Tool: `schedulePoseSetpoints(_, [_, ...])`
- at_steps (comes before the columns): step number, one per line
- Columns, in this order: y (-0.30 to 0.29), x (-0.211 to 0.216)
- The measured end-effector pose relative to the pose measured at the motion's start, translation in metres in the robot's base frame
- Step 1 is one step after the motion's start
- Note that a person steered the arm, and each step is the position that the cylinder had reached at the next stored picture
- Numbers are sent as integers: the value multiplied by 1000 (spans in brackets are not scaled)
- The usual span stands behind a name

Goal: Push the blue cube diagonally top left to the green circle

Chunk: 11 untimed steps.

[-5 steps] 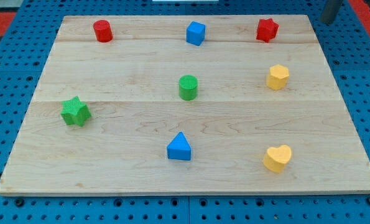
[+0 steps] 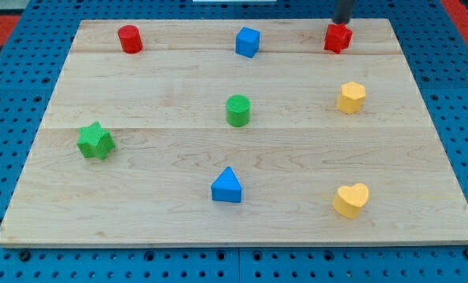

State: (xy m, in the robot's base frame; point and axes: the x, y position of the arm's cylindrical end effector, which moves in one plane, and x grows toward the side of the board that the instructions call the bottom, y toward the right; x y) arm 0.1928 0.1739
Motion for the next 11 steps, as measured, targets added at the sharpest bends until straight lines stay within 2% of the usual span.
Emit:
schedulePoseSetpoints(1, [-90,6])
schedulePoseSetpoints(2, [-112,13])
schedulePoseSetpoints(3, [-114,43])
schedulePoseSetpoints(4, [-145,60])
schedulePoseSetpoints(5, [-141,59])
schedulePoseSetpoints(7, [-243,63])
schedulePoseSetpoints(8, [-280,114])
schedulePoseSetpoints(9, [-284,132])
schedulePoseSetpoints(10, [-198,143])
schedulePoseSetpoints(11, [-130,183])
